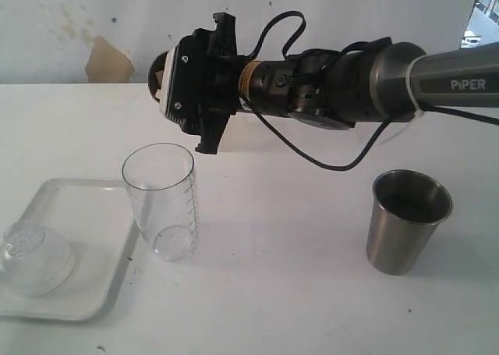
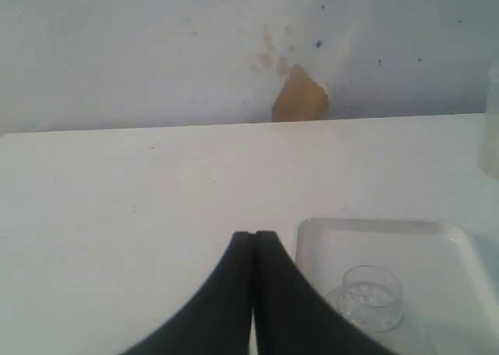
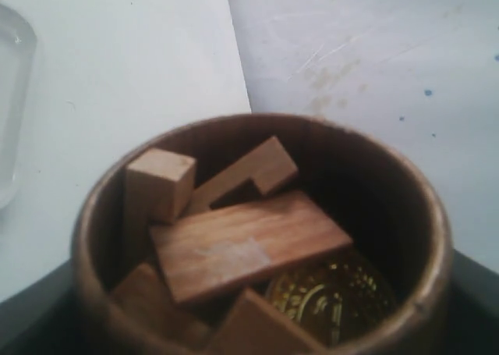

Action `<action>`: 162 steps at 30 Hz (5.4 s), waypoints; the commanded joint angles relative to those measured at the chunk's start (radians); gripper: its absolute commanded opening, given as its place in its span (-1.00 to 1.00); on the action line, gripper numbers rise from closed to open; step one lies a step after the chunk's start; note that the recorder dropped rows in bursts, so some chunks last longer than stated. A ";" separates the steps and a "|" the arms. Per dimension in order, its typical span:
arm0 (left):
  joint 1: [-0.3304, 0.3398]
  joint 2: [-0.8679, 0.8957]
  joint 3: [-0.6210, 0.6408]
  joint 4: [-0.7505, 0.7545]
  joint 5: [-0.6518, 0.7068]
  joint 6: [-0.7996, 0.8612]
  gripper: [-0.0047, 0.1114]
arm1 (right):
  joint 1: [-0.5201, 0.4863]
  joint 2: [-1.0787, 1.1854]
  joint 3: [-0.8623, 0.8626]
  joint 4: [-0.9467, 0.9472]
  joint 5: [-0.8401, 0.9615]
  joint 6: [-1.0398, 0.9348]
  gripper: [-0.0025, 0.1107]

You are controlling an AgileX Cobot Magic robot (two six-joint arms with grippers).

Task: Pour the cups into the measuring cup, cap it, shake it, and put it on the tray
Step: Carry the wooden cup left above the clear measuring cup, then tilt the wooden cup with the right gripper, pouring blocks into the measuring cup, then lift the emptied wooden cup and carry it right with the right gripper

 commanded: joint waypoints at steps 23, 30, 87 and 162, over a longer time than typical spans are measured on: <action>-0.005 -0.004 0.003 -0.007 -0.005 0.000 -0.92 | 0.045 -0.064 -0.010 -0.301 0.079 -0.019 -0.96; -0.005 -0.004 0.003 -0.007 -0.005 0.000 -0.92 | 0.045 -0.064 -0.008 -0.396 0.106 -0.035 -0.96; -0.005 -0.004 0.003 -0.007 -0.005 0.000 -0.92 | 0.150 -0.064 -0.010 -0.400 0.383 -0.530 -0.96; -0.005 -0.004 0.003 -0.007 -0.005 0.000 -0.92 | -0.209 -0.323 -0.017 -0.370 0.020 0.998 -0.96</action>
